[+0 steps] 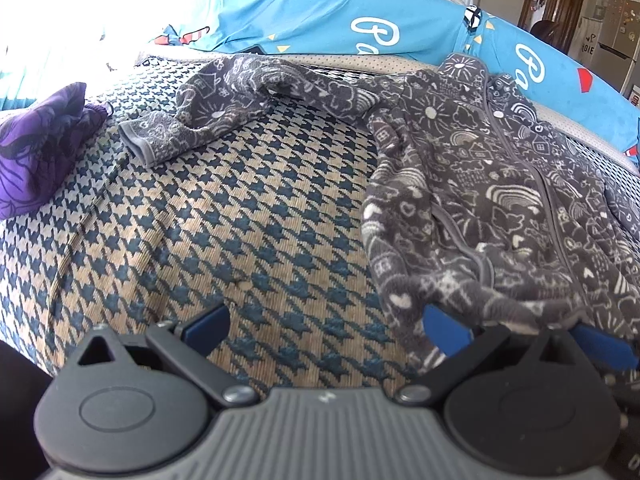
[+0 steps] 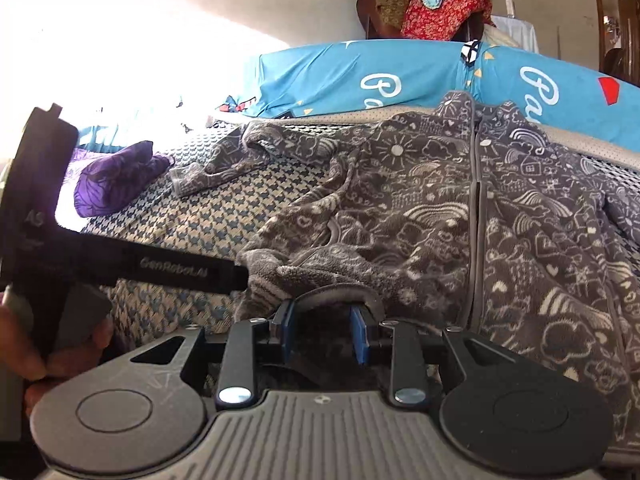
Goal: Fold clothes
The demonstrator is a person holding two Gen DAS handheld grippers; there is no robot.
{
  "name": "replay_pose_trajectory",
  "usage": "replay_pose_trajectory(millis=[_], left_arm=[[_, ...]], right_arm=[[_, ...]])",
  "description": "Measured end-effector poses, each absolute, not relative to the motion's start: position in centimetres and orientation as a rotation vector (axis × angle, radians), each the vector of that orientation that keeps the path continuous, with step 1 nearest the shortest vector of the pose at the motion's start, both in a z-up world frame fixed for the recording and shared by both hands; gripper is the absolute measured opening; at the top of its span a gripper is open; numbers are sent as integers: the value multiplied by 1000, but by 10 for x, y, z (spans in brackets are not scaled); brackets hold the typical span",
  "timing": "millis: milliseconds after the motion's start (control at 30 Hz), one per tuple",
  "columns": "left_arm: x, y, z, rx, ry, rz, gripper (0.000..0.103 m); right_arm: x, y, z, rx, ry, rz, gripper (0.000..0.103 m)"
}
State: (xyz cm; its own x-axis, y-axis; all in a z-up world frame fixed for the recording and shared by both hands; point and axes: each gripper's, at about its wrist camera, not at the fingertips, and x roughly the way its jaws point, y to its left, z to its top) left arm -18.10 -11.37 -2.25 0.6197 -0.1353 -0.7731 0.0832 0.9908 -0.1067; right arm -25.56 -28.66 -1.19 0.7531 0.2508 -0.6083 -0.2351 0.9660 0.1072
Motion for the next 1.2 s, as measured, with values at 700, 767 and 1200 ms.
replay_pose_trajectory(millis=[700,767,1200], left_arm=[[-185,-107,-9,-98,843,-119,103],[-188,-103,1,-99,802,-110,103],[-190,-106,38,-21,678,-104,103]], right_arm=[[-258,-226,-50,-198,662,360,15],[-254,-230,-46,-120,691,379,7],[-255,-223,-32,123,708,562,9]])
